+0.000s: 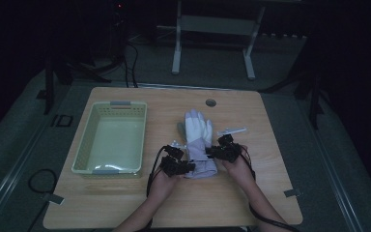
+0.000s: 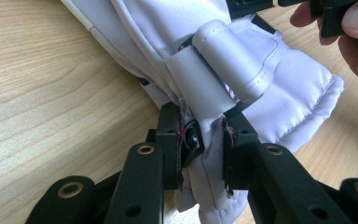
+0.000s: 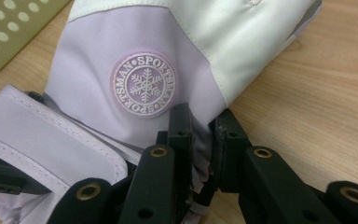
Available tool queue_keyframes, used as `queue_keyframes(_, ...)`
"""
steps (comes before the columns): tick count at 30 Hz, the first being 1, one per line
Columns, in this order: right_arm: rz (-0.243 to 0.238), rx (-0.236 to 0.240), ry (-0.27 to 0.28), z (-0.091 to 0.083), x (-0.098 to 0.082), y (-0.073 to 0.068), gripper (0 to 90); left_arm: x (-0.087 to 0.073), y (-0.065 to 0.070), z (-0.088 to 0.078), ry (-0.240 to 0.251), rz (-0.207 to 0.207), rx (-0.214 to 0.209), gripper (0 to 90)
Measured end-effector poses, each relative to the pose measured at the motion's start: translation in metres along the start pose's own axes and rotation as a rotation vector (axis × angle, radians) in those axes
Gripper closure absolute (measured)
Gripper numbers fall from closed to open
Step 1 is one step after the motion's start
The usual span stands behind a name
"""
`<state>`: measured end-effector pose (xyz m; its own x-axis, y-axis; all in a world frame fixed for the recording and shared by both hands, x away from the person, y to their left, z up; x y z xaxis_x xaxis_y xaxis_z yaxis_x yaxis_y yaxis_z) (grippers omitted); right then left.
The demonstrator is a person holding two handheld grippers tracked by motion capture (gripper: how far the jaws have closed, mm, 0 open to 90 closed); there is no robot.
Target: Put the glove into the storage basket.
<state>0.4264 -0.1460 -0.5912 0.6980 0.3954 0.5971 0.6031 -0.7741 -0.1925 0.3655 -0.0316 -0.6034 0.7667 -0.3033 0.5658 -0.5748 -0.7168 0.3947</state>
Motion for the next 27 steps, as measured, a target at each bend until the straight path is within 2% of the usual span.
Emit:
queue_keyframes(9, -0.008, 0.001, 0.043, -0.016, 0.015, -0.011, 79.8, 0.01, 0.003, -0.023, 0.011, 0.046, -0.001, 73.3)
queue_keyframes(17, -0.01, 0.01, 0.075, -0.026, 0.032, -0.023, 79.9, 0.018, -0.001, -0.045, 0.021, 0.073, 0.01, 73.3)
queue_keyframes(23, -0.012, 0.011, 0.096, -0.031, 0.043, -0.033, 79.9, 0.022, -0.004, -0.06, 0.034, 0.079, 0.019, 73.3)
queue_keyframes(27, -0.022, 0.005, 0.101, -0.033, 0.052, -0.041, 79.9, 0.024, -0.008, -0.07, 0.025, 0.08, 0.023, 73.4)
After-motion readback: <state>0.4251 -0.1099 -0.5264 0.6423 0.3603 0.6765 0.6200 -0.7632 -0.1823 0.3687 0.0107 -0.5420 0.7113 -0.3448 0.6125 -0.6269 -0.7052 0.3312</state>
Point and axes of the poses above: each handheld gripper's, and its own axes: z roughly forward along the jaws, x roughly out of its top, y roughly to its right, the point moved 9 cm from there along z, roughly forward along the jaws, and after that the axes turned 4 degrees about -y, right-handed, at the moved point
